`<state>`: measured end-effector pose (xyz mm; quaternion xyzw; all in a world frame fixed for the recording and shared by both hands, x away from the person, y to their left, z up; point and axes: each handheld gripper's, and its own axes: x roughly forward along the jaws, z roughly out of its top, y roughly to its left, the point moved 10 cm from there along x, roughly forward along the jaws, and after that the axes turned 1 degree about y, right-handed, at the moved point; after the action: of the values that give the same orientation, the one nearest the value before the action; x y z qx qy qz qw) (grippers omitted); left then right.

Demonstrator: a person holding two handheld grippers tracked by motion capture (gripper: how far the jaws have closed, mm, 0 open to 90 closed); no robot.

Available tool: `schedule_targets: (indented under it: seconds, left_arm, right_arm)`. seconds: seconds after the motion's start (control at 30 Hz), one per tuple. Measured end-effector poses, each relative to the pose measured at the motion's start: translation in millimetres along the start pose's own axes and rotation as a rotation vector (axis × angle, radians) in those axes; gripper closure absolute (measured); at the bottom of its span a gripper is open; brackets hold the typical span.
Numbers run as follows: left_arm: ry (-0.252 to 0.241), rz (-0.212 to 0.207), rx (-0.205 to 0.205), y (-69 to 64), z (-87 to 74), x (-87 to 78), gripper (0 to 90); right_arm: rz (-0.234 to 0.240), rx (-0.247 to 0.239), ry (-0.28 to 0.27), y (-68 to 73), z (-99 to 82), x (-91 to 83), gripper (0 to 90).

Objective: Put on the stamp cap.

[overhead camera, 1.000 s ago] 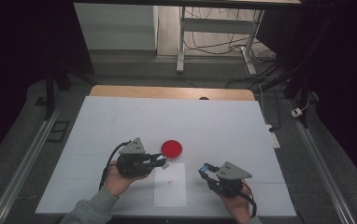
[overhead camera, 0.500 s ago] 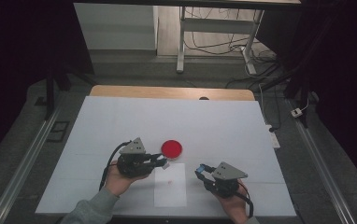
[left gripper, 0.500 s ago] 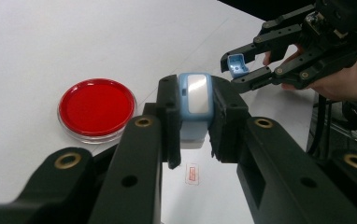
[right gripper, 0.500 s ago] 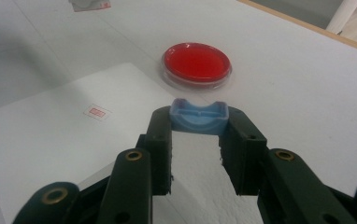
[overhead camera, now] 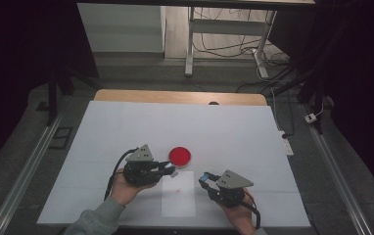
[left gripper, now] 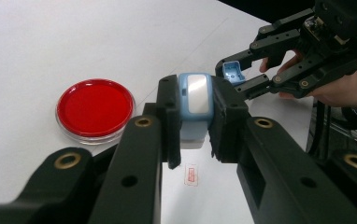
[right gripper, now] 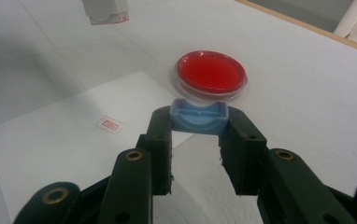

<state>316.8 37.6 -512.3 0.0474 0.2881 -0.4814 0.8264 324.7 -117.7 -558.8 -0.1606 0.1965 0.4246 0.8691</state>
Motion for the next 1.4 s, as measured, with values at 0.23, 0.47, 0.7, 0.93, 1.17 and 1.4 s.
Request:
schedule_targets:
  seconds: [0.23, 0.47, 0.7, 0.93, 1.17, 1.4]
  left_arm:
    - [-0.004, -0.001, -0.002, -0.3, 0.8, 0.1, 75.8]
    - [-0.011, -0.001, -0.006, -0.3, 2.0, 0.1, 75.8]
    - [-0.017, -0.012, -0.009, -2.1, 3.7, 1.3, 75.9]
    - [-0.019, -0.012, -0.007, -3.4, 4.9, 2.2, 75.8]
    - [-0.016, -0.018, -0.003, -6.2, 5.5, 4.8, 75.9]
    - [-0.014, -0.017, -0.001, -7.1, 5.5, 7.2, 75.9]
  right_arm:
    - [0.016, 0.009, -0.001, 2.6, 1.4, 2.7, 64.7]
    - [0.019, -0.001, 0.0, 7.7, 3.0, 7.5, 64.6]
    - [0.026, -0.014, 0.005, 14.9, 4.8, 14.4, 64.5]
    - [0.012, -0.025, 0.001, 17.9, 7.4, 20.0, 64.4]
    - [0.01, -0.04, 0.003, 22.9, 10.1, 26.2, 64.4]
    - [0.003, -0.055, 0.005, 27.8, 12.4, 31.5, 64.5]
